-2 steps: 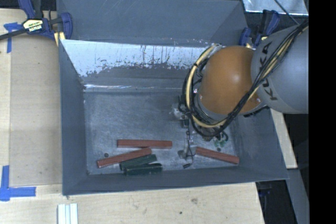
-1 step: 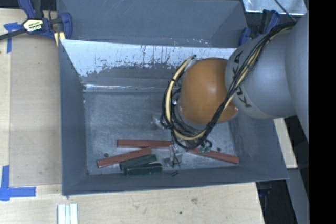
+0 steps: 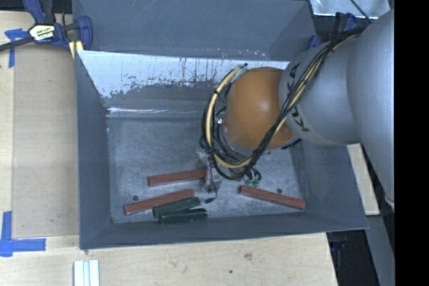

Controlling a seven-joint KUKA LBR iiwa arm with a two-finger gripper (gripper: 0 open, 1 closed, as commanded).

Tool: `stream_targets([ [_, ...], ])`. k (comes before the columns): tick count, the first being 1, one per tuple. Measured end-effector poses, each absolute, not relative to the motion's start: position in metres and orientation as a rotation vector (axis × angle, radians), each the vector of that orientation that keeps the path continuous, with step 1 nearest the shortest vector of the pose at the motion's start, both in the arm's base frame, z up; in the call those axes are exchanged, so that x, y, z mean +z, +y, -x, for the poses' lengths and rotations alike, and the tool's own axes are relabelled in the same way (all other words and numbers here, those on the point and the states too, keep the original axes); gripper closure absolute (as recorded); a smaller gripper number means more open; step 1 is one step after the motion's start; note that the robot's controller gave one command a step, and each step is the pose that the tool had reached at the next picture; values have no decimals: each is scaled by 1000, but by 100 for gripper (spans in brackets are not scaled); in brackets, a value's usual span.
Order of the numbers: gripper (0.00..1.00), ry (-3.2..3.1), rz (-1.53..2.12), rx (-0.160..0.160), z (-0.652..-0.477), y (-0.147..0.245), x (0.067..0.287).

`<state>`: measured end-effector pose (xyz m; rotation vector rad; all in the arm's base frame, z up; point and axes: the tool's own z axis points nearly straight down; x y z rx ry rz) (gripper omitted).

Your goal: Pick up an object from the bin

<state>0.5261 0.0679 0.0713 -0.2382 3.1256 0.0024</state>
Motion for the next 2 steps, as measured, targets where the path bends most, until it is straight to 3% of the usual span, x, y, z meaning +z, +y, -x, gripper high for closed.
stream_targets([
  [1, 100, 3126, 238, 2, -526, 68, 71],
  [2, 100, 3131, 206, 1, -495, 75, 226],
])
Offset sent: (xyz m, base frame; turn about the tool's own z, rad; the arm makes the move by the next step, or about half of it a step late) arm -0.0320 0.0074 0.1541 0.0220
